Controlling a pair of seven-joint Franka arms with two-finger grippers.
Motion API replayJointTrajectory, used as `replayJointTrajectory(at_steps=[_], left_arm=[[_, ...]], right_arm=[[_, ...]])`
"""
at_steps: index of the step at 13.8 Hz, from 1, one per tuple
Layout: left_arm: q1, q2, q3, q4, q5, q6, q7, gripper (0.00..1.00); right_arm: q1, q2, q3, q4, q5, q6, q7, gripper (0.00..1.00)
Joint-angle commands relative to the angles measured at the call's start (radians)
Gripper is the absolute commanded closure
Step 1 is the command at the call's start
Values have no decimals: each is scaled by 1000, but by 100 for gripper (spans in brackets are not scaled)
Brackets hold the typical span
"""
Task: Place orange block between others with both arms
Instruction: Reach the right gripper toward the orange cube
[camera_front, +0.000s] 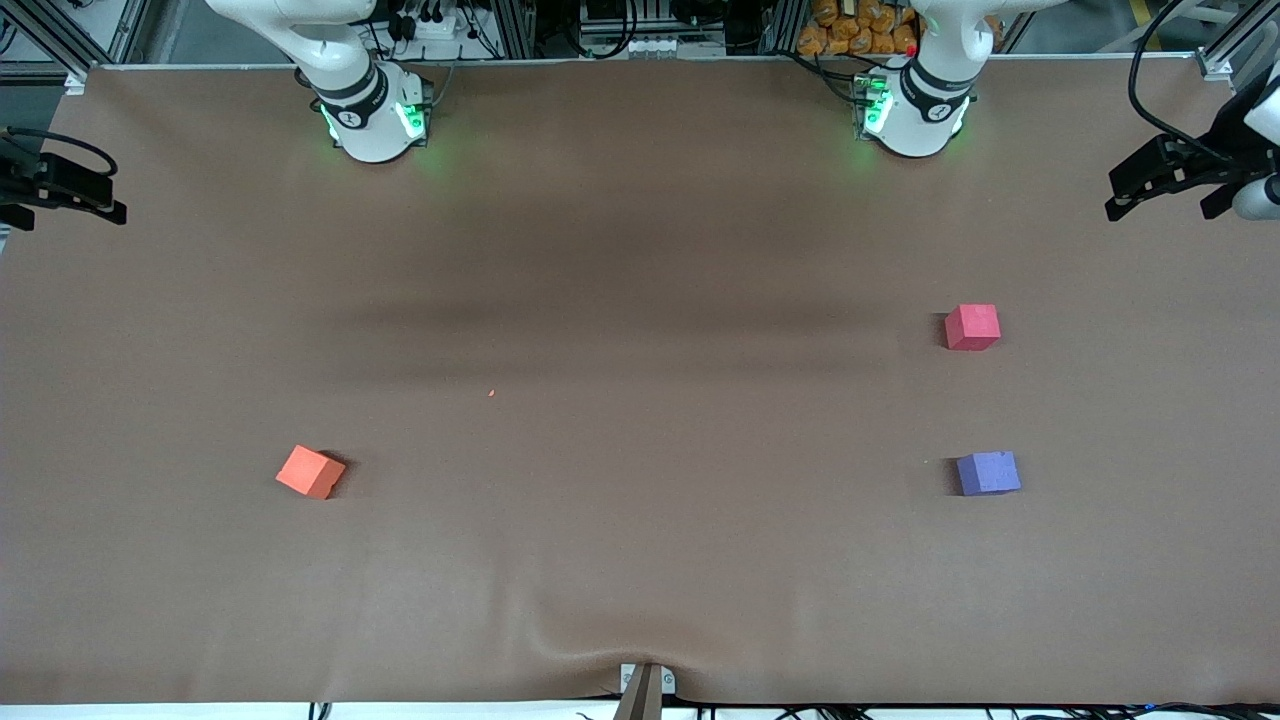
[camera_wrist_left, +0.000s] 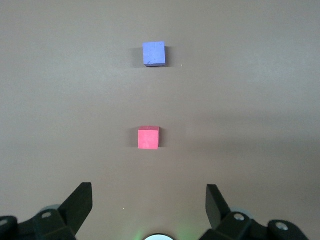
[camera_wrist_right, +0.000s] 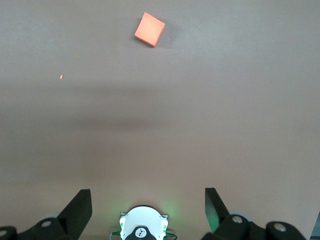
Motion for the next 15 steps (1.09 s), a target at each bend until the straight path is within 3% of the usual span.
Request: replayJointTrajectory(at_steps=[1,10,15], left_arm=[[4,0,-10,20,-9,-25,4,0],[10,13,-9,31,-9,-37,17,0],[7,16,-10,23,-9,-36,18,0]], right_arm=[[11,-8,-6,-4,-16,-4,-1,0],[13,15,-5,-11,-13,55,-7,0],[39,199,-3,-38,-11,284,-87,0]])
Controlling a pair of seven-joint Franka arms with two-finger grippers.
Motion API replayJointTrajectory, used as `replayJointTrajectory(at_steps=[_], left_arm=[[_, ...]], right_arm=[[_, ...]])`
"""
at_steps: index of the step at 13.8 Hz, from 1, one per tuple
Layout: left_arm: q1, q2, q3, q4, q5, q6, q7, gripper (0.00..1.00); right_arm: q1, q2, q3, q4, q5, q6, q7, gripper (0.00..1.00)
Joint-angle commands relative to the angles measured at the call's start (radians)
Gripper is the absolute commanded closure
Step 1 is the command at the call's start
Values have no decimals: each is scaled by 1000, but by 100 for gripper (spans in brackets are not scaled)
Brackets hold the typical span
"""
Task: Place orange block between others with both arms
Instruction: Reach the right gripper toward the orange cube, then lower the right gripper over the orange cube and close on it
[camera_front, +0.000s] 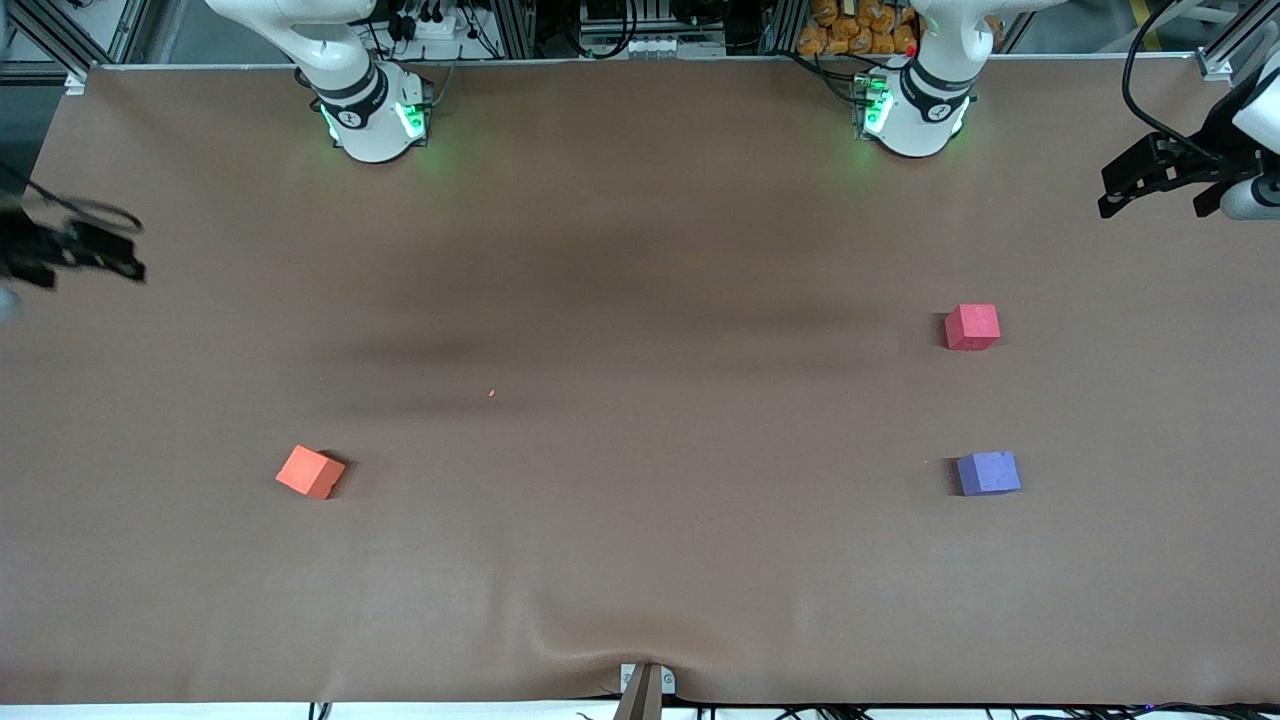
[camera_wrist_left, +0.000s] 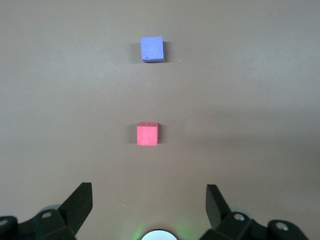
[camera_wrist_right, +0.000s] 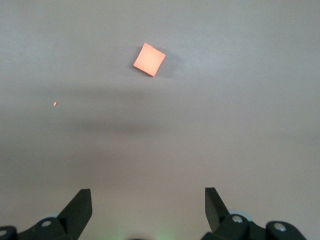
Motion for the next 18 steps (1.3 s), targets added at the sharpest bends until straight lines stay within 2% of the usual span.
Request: replayJointTrajectory(at_steps=[1,5,7,12,15,18], left_arm=[[4,9,-5,18,-9,-18,18,0],[2,22,-6,18,-9,-16,18,0],[2,33,-6,18,-9,-11,18,0],[4,39,-6,15,-11,-8,20,0],[4,48,-6,13,-11,-5,20,0],[4,50,-6,13,-11,-4,20,0]], right_arm=[[22,133,-5,-5,-12,137,-130,0],[25,329,-5,-8,-12,382,-524,0],[31,412,-5,-9,-12,470,-658,0],[40,530,-4,-11,-12,545,-735,0],[54,543,-4,-60,-12,587,-737,0],[55,561,-4,-63,-13,637,-778,0]])
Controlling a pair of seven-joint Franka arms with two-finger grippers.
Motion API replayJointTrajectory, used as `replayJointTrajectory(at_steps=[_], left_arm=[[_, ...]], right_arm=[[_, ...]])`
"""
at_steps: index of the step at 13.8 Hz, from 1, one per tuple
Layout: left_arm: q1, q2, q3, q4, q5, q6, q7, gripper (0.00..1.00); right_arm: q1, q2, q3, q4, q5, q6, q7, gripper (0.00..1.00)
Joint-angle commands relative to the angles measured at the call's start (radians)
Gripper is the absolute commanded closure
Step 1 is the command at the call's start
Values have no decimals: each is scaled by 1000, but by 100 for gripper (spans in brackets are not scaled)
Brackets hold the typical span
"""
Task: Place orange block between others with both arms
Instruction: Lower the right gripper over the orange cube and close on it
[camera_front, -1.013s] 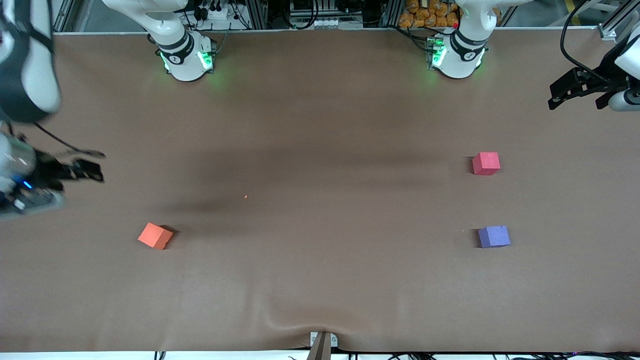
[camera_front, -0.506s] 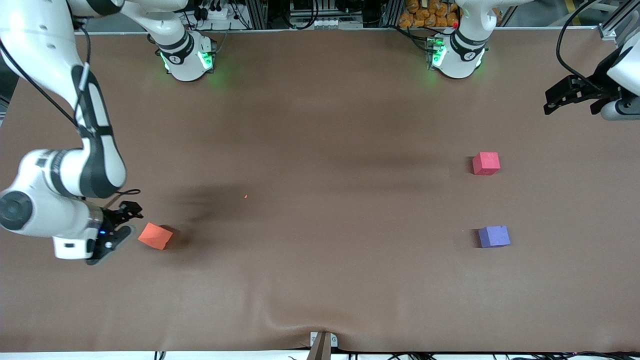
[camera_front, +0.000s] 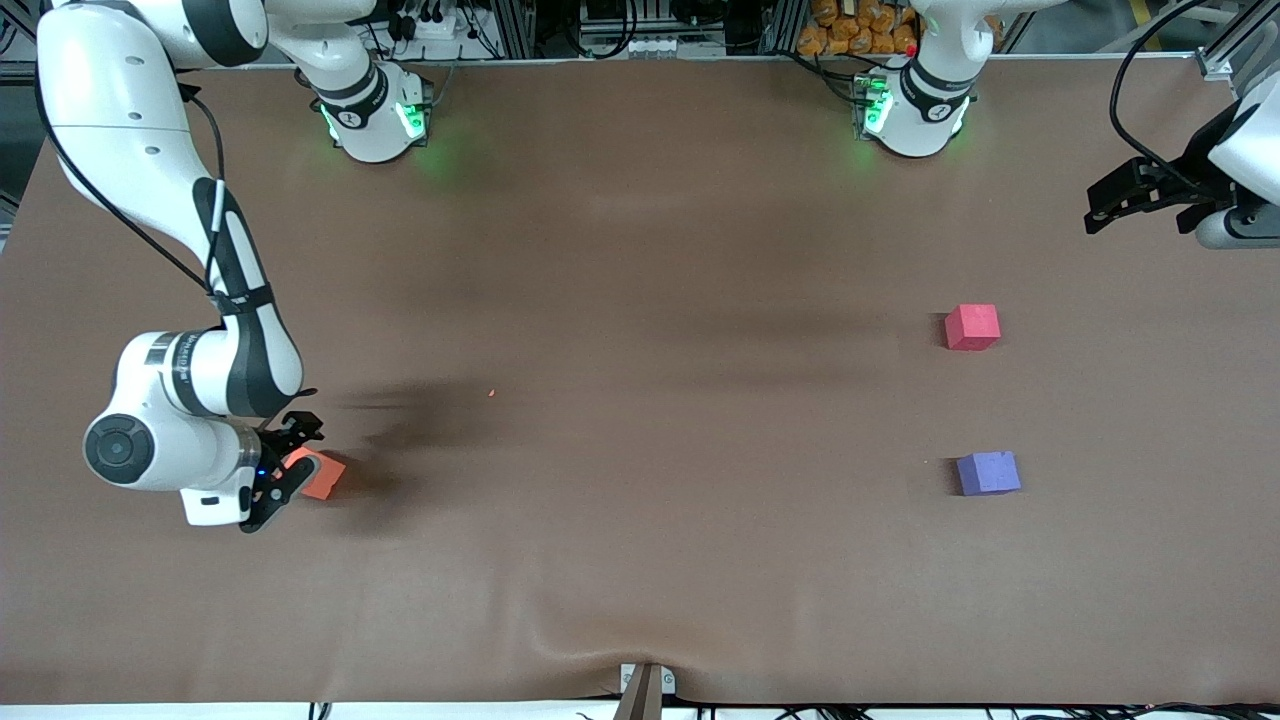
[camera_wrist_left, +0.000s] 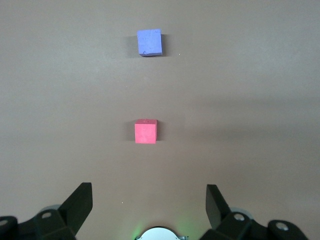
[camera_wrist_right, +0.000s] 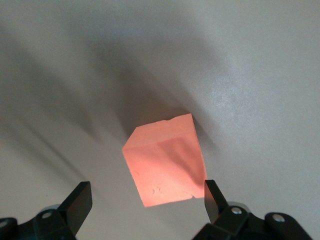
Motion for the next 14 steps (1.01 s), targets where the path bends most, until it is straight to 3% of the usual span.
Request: replayJointTrajectory(at_steps=[1,14], left_arm=[[5,6,-3,14,-11,-4,20,0],[5,16,-3,17,-12,2,21,0]], right_arm=[[2,3,-6,-19,-13,87,-100,0],[-3,39,-6,-28,-15,175,-234,0]])
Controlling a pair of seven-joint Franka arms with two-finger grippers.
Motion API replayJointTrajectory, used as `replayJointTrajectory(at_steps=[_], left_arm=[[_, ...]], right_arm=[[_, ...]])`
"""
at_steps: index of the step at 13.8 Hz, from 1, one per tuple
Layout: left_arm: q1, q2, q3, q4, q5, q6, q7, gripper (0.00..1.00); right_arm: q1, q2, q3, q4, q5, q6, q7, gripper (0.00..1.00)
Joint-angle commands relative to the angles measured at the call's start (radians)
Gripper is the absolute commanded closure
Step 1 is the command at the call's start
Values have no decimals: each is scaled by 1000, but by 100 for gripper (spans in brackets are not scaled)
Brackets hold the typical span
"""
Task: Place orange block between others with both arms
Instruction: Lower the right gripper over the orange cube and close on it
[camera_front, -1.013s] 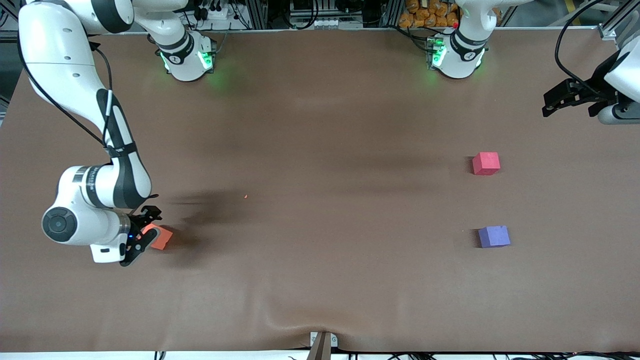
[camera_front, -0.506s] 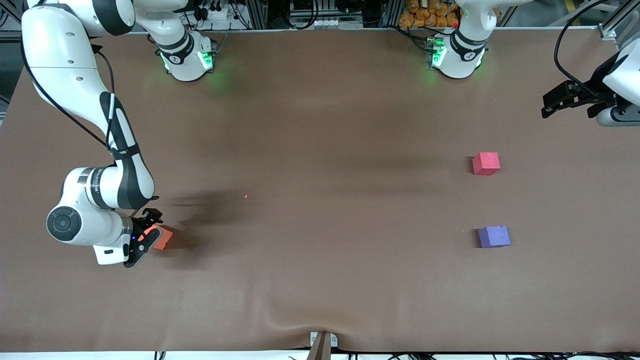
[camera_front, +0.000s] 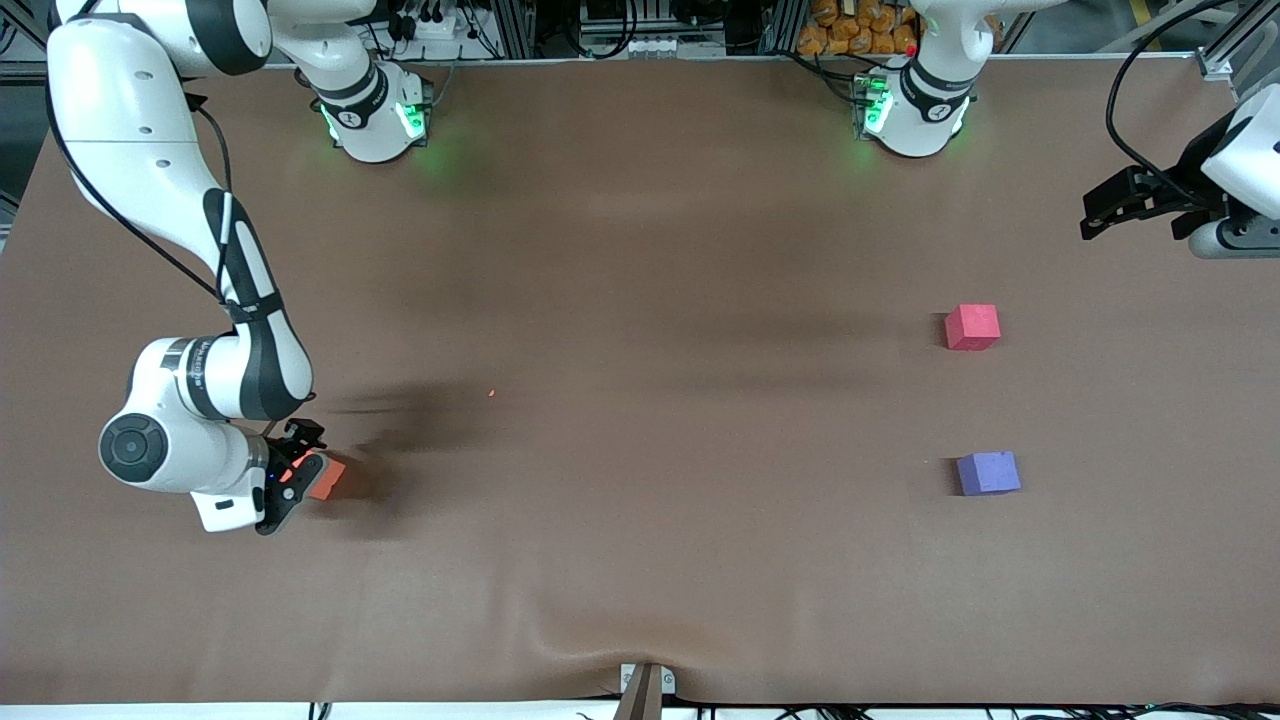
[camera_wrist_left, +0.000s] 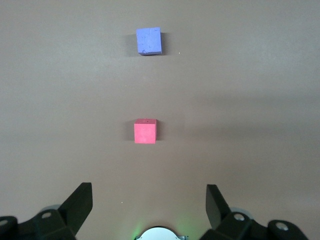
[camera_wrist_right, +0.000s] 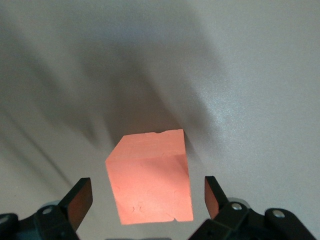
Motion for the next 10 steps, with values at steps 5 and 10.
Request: replayJointTrajectory(at_steps=[5,10], left_arm=[[8,4,-2,14,-14,-2,21,0],[8,5,-2,14,-15,4,21,0]], right_arm=[[-1,17,-5,-28,-13,110,-114,0],[-3,17,-5,-25,-11,112,-111,48]])
